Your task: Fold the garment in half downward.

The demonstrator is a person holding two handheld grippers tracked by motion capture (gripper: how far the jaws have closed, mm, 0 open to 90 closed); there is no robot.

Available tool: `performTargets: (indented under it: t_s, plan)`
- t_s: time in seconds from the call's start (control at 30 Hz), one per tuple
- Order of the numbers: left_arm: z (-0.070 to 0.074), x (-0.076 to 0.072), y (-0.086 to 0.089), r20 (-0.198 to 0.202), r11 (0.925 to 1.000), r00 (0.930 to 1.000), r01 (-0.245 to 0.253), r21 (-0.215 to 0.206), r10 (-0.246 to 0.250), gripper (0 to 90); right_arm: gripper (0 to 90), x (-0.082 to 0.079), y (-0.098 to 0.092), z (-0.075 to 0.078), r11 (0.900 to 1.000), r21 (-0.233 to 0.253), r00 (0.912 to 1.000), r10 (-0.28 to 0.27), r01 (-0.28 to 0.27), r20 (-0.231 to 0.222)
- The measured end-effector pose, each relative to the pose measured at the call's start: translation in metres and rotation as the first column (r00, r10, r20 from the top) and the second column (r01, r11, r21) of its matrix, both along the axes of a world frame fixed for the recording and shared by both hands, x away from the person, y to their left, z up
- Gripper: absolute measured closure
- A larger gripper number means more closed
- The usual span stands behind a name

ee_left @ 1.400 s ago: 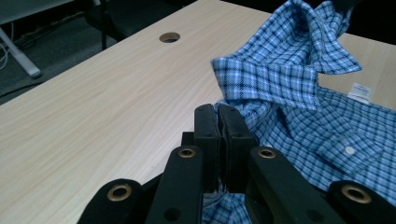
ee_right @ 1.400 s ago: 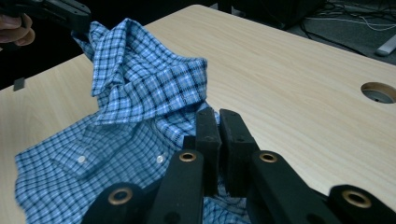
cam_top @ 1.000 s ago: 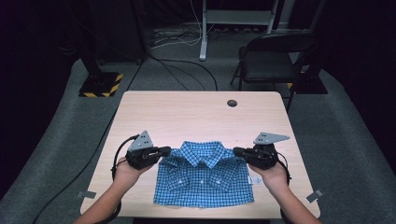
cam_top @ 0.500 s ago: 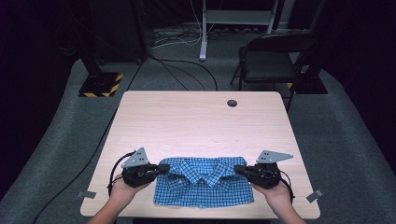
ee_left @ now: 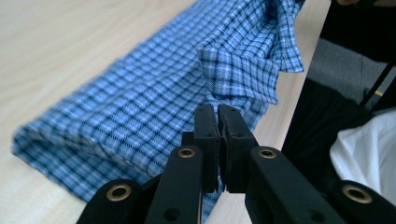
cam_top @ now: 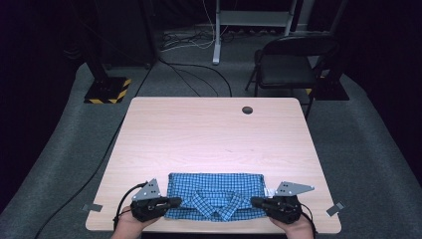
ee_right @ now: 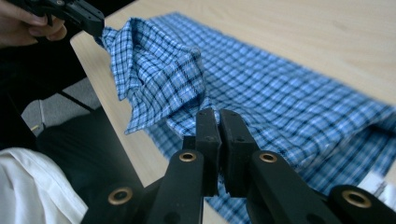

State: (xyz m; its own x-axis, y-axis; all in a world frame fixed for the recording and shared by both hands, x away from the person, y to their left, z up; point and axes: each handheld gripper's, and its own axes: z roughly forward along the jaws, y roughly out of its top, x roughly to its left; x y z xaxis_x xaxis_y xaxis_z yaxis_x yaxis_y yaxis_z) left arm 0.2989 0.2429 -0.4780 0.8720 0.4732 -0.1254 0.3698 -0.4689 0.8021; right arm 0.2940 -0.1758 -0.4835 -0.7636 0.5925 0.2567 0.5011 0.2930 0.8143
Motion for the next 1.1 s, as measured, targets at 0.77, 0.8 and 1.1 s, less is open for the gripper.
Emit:
performTargets:
  t_s: [0.77, 0.8, 1.1]
  plan:
    - [-0.039, -0.004, 0.000, -0.125, 0.9988, 0.9922, 0.000, 0.049, 0.006, 86.6, 86.6, -0.016, 0.001, -0.035, 0.998, -0.057, 0.9967, -0.011, 0.007, -0.081]
    - [-0.040, -0.003, 0.000, -0.128, 0.9986, 0.9918, -0.001, 0.052, 0.007, 86.5, 86.6, -0.015, 0.002, -0.036, 0.998, -0.065, 0.9968, -0.012, 0.007, -0.079]
    - [-0.049, 0.000, -0.001, -0.145, 0.9982, 0.9893, -0.011, 0.058, 0.020, 85.9, 85.7, -0.019, 0.010, -0.043, 0.985, -0.175, 0.9995, -0.003, -0.002, -0.030]
